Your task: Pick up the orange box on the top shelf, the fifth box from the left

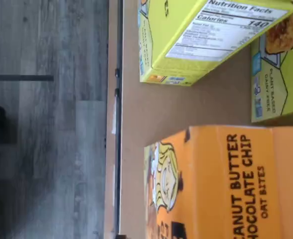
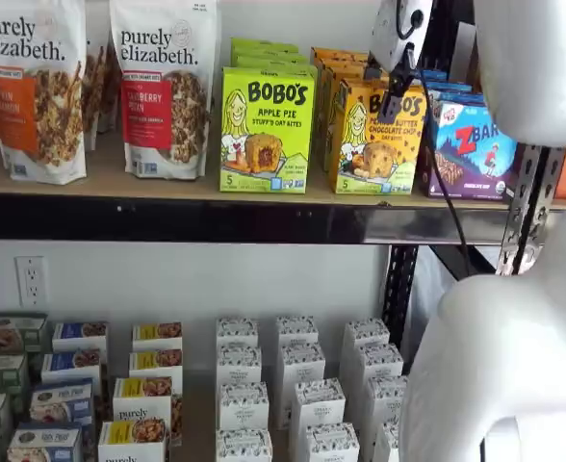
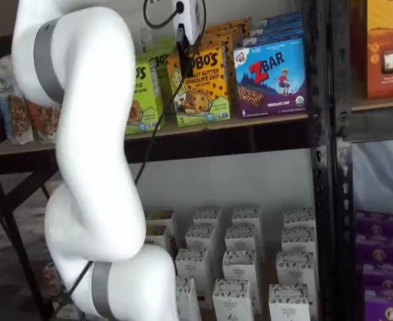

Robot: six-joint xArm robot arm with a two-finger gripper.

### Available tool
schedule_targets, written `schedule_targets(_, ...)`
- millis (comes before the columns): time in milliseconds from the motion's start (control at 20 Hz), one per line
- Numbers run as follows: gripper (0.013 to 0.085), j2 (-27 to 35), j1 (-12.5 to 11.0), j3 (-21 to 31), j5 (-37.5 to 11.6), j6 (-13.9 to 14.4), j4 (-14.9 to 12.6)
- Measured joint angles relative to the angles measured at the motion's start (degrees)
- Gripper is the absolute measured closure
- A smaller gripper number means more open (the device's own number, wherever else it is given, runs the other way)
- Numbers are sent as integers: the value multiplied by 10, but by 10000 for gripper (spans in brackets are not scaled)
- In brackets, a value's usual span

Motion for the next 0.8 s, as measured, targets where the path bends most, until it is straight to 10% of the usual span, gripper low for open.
schedule_targets(800, 130, 22, 37, -13, 18, 31, -32)
